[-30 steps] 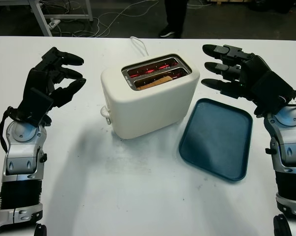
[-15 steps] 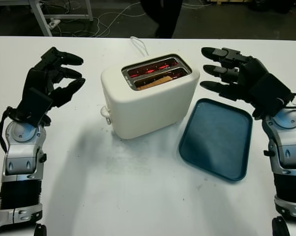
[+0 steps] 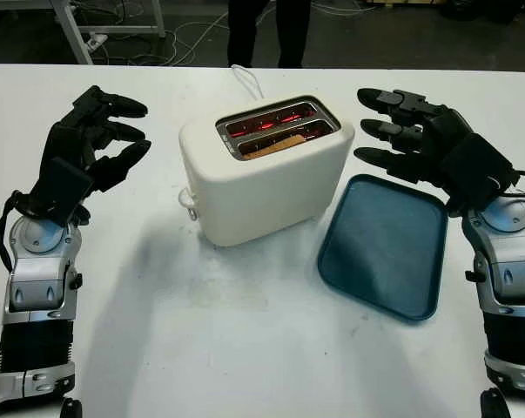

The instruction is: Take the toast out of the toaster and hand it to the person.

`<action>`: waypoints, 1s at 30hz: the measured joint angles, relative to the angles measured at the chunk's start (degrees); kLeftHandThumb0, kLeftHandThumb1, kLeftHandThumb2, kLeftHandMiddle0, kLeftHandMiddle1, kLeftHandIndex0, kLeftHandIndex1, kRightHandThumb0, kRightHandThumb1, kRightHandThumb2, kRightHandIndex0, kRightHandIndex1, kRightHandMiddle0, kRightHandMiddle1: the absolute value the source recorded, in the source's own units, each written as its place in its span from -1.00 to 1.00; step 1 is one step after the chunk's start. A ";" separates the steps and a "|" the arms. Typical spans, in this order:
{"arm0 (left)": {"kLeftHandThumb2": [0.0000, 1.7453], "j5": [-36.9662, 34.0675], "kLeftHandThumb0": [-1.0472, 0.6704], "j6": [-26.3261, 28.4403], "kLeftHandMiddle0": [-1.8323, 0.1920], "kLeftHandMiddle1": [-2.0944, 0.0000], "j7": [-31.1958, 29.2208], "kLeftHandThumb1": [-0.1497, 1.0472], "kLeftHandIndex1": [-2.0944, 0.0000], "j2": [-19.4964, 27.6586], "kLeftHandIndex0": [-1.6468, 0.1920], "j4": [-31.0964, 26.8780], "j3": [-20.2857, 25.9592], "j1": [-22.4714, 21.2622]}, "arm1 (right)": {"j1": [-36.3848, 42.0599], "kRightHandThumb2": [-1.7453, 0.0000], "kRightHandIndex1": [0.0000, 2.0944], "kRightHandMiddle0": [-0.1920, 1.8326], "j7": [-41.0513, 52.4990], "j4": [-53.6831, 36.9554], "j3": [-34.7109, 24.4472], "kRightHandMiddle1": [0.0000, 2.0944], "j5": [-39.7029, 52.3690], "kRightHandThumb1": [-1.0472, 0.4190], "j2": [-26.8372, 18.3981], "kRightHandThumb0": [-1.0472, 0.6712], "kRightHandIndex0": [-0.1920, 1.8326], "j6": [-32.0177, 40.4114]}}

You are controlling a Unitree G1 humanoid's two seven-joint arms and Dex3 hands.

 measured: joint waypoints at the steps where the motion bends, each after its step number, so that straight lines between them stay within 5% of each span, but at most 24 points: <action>1: -0.84 0.00 -1.00 0.00 0.55 -0.28 0.00 0.79 -0.12 0.00 0.42 0.00 0.00 0.00 | 0.00 0.92 -0.92 -0.36 0.00 -0.01 0.07 -1.00 -0.02 -0.83 0.00 -0.06 -0.36 0.20; 30: -0.84 -0.09 -1.00 0.67 0.54 -0.28 -0.03 0.79 -0.13 0.00 0.42 -1.02 0.14 0.00 | 0.16 0.91 -0.93 -0.39 0.01 -0.79 0.40 -1.00 -1.01 -0.83 0.01 -0.07 -0.38 1.84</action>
